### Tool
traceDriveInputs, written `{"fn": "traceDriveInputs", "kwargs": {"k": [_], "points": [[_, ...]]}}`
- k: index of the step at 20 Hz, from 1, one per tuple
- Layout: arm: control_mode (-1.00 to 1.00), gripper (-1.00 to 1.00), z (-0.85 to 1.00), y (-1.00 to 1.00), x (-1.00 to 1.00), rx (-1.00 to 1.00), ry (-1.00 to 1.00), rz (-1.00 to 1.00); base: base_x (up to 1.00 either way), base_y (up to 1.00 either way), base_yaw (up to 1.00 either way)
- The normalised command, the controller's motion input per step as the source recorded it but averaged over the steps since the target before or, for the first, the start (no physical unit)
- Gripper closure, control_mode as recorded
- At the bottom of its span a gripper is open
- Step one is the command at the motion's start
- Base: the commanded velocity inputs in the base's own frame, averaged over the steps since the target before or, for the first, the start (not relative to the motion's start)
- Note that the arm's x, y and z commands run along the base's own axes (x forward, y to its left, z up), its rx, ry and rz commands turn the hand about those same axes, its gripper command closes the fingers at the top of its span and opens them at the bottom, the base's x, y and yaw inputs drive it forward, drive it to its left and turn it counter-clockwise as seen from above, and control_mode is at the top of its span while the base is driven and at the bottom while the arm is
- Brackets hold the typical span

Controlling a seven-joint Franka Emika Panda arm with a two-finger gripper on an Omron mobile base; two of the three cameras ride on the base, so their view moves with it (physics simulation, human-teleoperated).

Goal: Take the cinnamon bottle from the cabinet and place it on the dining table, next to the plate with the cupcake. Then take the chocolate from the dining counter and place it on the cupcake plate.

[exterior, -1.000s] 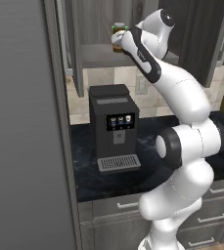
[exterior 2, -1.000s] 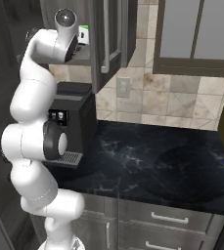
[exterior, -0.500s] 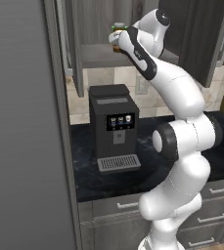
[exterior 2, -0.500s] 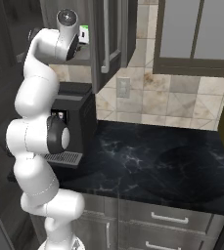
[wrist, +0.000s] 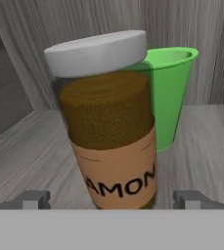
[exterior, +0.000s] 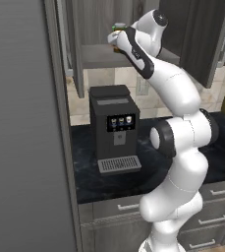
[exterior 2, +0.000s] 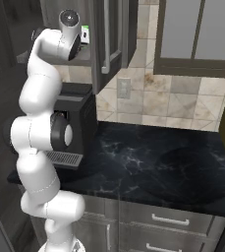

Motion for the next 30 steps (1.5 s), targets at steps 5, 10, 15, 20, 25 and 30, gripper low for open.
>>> {"fn": "traceDriveInputs", "kwargs": {"k": [5,10,15,20,25,30], "points": [[-1.00,-1.00,-0.02,0.00,0.22,0.00,0.01,0.00,0.00,0.00,0.00],[-1.00,-1.00,0.00,0.00,0.20,0.00,0.00,0.00,0.00,0.00,0.00],[-1.00,-1.00,0.00,0.03,0.18,-0.01,0.00,0.00,0.00,0.00,0.00],[-1.00,1.00,-0.01,0.10,0.05,0.00,0.01,0.00,0.00,0.00,0.00],[-1.00,1.00,0.00,0.06,0.00,-0.03,0.00,0.00,0.00,0.00,0.00],[-1.00,1.00,-0.03,0.07,-0.16,-0.04,0.00,0.00,0.00,0.00,0.00]]}}
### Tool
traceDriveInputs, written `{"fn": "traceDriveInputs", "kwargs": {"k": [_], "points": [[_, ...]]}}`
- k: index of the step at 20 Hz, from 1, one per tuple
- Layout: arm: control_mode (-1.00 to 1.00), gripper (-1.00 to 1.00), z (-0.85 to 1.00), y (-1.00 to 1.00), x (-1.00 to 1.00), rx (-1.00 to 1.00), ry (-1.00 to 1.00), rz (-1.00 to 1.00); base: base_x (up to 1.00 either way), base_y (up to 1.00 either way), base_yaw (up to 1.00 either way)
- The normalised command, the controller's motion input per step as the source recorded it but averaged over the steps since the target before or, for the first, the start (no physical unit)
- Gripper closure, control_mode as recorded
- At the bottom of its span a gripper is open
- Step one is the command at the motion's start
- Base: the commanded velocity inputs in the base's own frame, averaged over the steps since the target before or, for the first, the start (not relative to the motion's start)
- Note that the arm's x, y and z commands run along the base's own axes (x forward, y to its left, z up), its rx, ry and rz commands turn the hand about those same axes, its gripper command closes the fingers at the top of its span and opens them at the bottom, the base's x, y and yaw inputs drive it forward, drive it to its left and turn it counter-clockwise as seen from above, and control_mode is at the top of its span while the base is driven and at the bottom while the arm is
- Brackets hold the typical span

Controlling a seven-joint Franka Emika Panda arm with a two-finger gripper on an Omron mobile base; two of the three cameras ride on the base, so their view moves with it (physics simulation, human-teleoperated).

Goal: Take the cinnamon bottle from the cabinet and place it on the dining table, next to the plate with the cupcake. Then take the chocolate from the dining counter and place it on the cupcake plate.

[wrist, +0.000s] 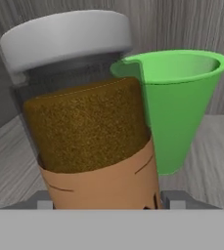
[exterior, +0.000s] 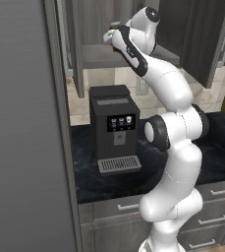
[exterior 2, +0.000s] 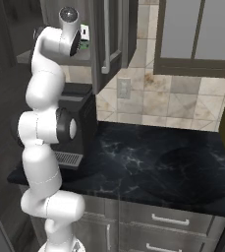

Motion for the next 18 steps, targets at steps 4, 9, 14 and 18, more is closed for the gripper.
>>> {"fn": "traceDriveInputs", "kwargs": {"k": [4,9,14,18], "points": [[-1.00,1.00,-0.03,0.18,-0.49,-0.01,-0.06,0.00,0.00,0.00,0.00],[-1.00,1.00,-0.08,0.18,-0.71,-0.01,-0.16,0.00,0.00,0.00,0.00],[-1.00,1.00,0.00,0.00,-0.73,0.00,-0.10,0.00,0.00,0.00,0.00],[-1.00,1.00,0.08,-0.09,-0.81,0.03,-0.02,0.00,0.00,0.00,0.00]]}}
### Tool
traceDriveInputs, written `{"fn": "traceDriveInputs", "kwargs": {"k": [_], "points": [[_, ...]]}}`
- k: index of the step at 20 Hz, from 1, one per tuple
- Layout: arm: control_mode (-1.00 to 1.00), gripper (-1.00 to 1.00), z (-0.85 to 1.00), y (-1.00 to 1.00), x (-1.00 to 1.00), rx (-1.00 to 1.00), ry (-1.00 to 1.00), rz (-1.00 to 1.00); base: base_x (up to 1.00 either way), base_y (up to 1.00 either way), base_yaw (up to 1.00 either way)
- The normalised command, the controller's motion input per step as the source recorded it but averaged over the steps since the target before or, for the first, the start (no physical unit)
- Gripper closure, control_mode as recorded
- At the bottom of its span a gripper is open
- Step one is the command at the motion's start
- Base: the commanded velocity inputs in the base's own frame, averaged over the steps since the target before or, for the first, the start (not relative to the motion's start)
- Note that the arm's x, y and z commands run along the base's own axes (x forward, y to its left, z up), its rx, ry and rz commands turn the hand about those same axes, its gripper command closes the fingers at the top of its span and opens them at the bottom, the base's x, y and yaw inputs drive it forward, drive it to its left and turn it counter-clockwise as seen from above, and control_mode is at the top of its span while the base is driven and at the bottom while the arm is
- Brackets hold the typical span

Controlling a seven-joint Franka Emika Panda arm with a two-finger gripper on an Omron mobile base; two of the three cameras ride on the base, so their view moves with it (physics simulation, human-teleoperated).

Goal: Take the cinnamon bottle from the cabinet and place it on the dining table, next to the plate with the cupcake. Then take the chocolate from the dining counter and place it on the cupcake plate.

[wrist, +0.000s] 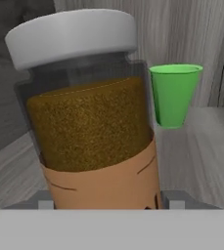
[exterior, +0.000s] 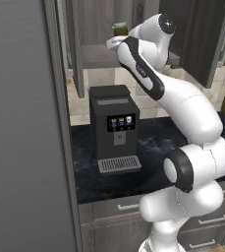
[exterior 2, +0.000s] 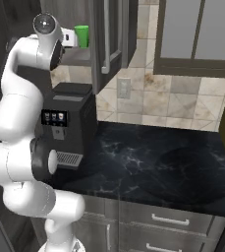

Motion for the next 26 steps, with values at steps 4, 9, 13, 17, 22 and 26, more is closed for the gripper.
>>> {"fn": "traceDriveInputs", "kwargs": {"k": [4,9,13,17,22,26], "points": [[-1.00,1.00,0.10,-0.12,-0.86,0.03,0.00,0.03,0.00,0.00,0.00],[-1.00,1.00,0.01,-0.07,-0.93,0.04,-0.04,0.01,0.00,0.00,0.00],[-1.00,1.00,0.00,-0.06,-0.94,0.06,-0.02,0.00,0.00,0.00,0.00],[-1.00,1.00,-0.01,-0.09,-0.93,0.09,0.00,0.00,0.00,0.00,0.00],[-1.00,1.00,-0.19,-0.10,-0.85,0.07,0.00,0.00,0.00,0.00,0.00],[-1.00,1.00,-0.40,-0.18,-0.69,0.02,0.00,0.01,0.00,0.00,0.00]]}}
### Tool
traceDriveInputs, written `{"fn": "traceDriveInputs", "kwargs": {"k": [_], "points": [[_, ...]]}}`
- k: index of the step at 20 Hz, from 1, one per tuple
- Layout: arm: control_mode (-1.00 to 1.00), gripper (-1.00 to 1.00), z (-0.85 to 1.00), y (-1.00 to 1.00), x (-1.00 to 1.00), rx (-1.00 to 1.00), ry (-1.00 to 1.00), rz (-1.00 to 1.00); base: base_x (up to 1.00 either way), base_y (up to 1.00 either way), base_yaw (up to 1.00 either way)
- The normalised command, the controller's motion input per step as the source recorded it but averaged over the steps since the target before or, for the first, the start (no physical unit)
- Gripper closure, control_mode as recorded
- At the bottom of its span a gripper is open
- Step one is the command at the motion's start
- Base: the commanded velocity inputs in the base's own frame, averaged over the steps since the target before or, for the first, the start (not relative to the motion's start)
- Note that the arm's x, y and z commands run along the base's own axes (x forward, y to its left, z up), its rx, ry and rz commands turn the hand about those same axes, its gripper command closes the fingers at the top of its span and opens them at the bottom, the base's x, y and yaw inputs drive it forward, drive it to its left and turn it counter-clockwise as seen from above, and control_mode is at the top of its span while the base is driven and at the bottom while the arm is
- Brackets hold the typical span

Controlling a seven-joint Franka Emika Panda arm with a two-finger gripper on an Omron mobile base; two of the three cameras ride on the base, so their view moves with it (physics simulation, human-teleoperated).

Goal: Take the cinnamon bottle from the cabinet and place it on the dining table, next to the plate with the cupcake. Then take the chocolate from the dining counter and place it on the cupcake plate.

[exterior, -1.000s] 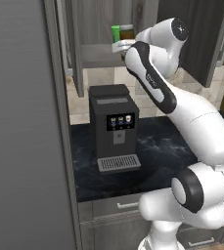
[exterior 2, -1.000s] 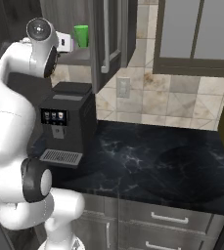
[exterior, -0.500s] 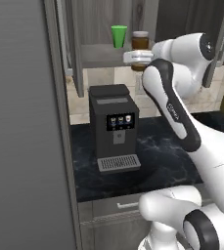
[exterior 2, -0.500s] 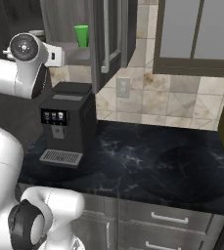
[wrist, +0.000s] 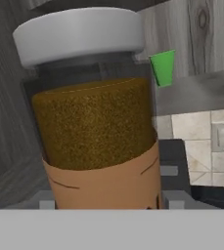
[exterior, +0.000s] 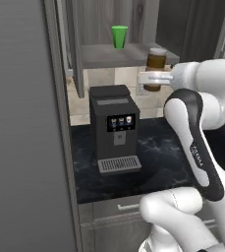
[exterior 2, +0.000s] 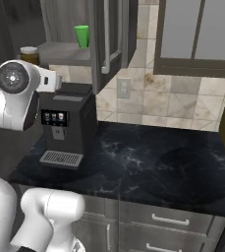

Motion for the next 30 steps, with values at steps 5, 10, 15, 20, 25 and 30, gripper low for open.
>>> {"fn": "traceDriveInputs", "kwargs": {"k": [5,10,15,20,25,30], "points": [[-1.00,1.00,-0.52,-0.21,-0.61,0.00,0.00,0.06,0.00,0.00,0.00],[-1.00,1.00,-0.52,-0.22,-0.26,0.00,0.10,0.08,0.00,0.00,0.00],[-1.00,1.00,-0.30,-0.17,-0.09,0.00,0.08,0.13,0.00,0.00,0.00],[-1.00,1.00,-0.02,-0.02,0.00,0.00,0.01,0.04,0.00,0.00,0.00],[-1.00,1.00,0.00,0.00,0.00,0.00,0.00,0.00,0.00,0.00,0.00],[-1.00,1.00,0.00,0.00,-0.01,0.00,0.00,0.00,0.00,0.00,0.00]]}}
